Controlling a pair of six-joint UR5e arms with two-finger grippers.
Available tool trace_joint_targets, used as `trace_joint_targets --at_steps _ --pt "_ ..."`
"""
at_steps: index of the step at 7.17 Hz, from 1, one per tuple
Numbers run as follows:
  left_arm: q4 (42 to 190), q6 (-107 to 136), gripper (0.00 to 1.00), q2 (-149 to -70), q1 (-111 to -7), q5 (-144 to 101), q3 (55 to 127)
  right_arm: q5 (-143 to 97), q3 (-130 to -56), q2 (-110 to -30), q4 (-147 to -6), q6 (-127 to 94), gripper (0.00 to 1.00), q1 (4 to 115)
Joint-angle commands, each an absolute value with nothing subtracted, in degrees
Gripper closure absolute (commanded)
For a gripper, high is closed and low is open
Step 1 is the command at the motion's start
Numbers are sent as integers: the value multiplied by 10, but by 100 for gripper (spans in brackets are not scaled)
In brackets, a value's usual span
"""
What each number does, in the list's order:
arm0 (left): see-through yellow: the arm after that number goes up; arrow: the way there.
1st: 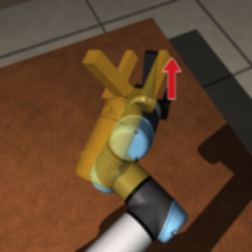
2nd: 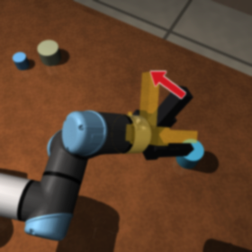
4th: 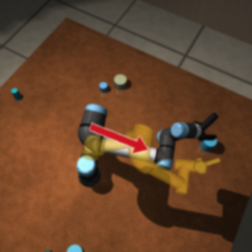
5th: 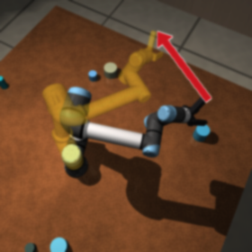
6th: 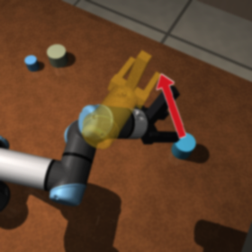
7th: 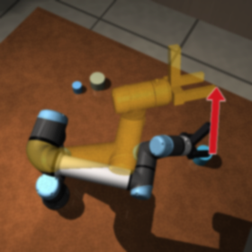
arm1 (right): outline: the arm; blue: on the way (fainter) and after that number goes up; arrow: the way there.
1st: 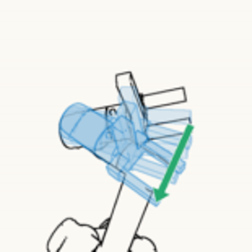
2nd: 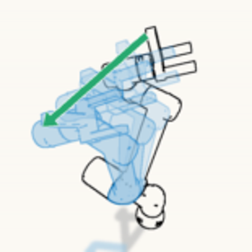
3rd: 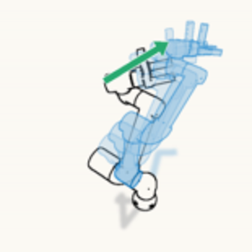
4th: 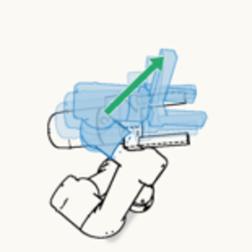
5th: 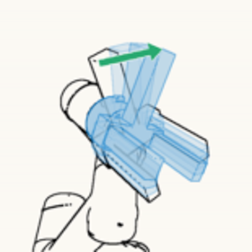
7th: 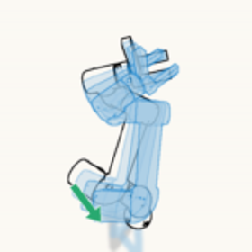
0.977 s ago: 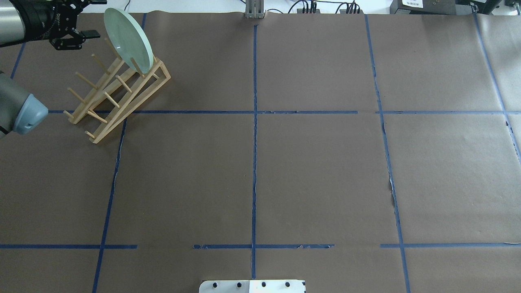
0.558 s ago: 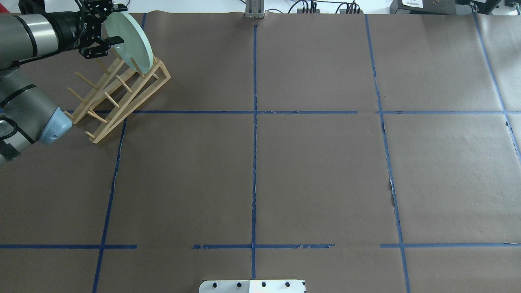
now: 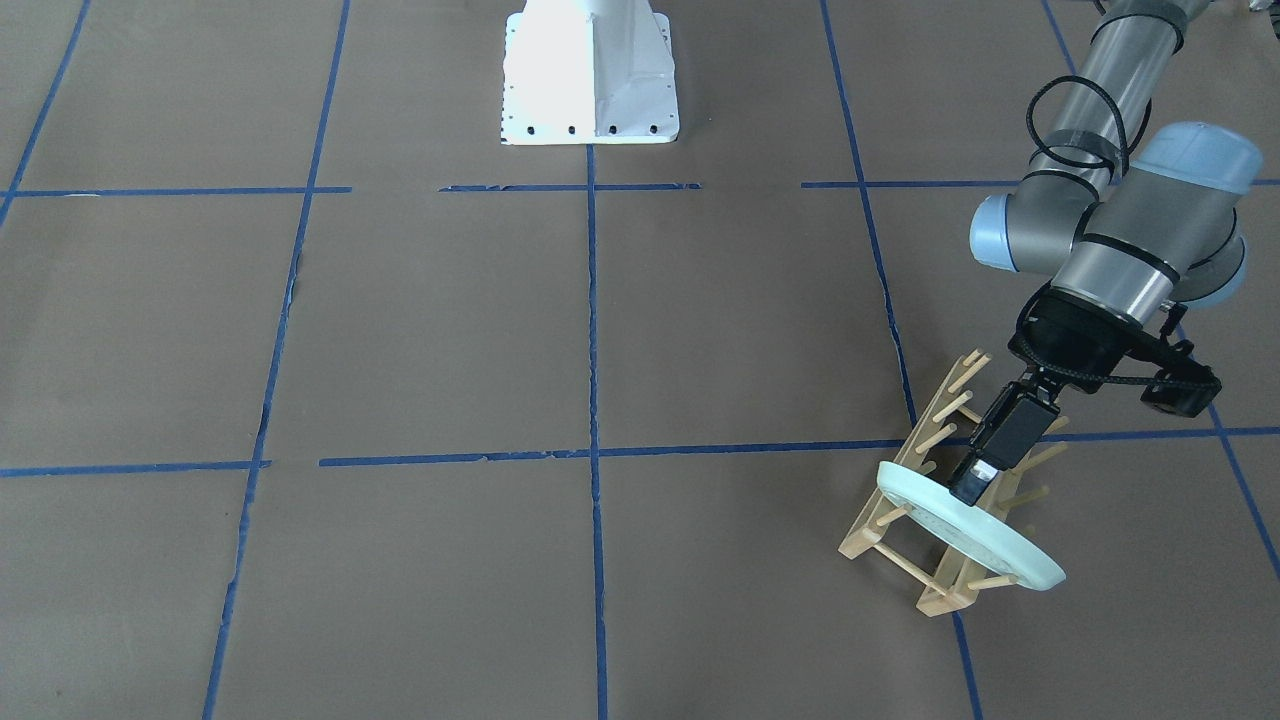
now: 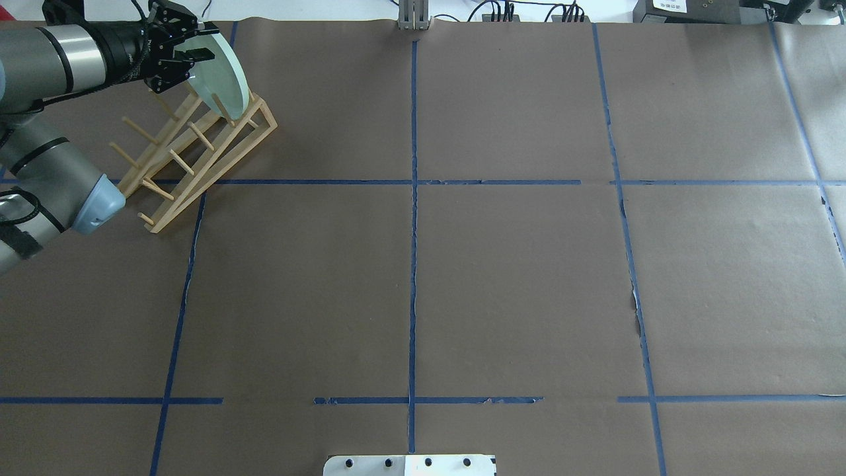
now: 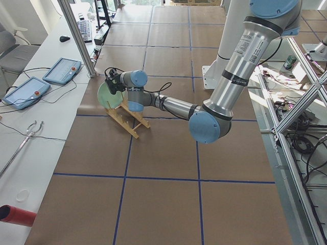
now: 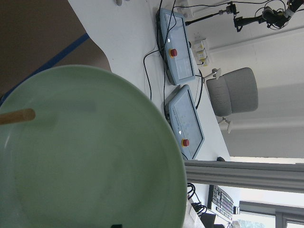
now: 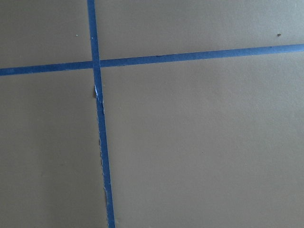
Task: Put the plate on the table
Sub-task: 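Close the left gripper on the plate rim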
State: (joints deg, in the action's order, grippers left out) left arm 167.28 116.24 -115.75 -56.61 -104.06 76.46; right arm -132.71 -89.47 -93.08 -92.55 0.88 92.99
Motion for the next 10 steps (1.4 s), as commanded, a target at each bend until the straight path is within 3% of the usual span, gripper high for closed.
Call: trace_joint_targets --at_steps 1,4,7,8,10 --pt "1673 1160 54 -1162 -566 -1041 759 -1327 -895 -931 -925 9 0 930" --pt "1672 1146 54 -1164 -566 -1041 749 -1327 -895 -931 -925 9 0 930" --pt "1672 1146 86 -1165 -566 -1041 750 -1327 -895 -931 -925 9 0 930" --pt "1673 1146 92 -1165 -567 -1041 750 -1327 -895 -931 -925 9 0 930" --pt "1673 1139 95 -1165 -575 -1044 751 -1327 -895 -931 -925 9 0 930"
